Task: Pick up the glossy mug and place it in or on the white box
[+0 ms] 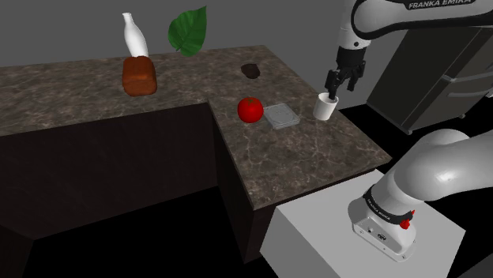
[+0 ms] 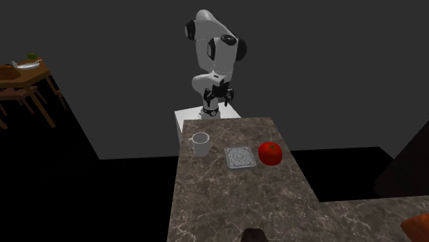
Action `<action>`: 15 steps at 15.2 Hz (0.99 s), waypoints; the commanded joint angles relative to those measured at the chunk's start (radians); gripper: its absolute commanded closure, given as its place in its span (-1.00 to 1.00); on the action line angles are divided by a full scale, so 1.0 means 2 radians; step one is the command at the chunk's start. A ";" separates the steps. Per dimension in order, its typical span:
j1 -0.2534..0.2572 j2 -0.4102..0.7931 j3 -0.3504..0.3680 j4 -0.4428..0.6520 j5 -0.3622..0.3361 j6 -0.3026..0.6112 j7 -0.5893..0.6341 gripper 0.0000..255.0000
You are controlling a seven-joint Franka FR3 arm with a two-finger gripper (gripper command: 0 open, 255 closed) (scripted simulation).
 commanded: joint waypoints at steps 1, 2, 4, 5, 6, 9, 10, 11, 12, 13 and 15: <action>-0.005 0.023 -0.014 -0.006 -0.006 0.040 -0.010 -1.00; -0.007 0.036 -0.021 -0.006 -0.008 0.058 -0.015 -1.00; -0.010 0.066 -0.035 -0.005 -0.010 0.095 -0.026 -1.00; -0.011 0.081 -0.042 -0.003 -0.010 0.114 -0.031 -1.00; -0.012 0.098 -0.049 -0.001 -0.010 0.132 -0.037 -1.00; -0.015 0.149 -0.068 0.011 -0.004 0.183 -0.056 -1.00; -0.015 0.167 -0.074 0.017 -0.001 0.200 -0.063 -1.00; -0.016 0.185 -0.080 0.023 0.004 0.216 -0.070 -1.00; -0.016 0.201 -0.085 0.029 0.009 0.229 -0.078 -1.00; -0.016 0.204 -0.086 0.025 0.009 0.236 -0.078 -1.00; -0.016 0.212 -0.087 0.017 0.010 0.251 -0.079 -1.00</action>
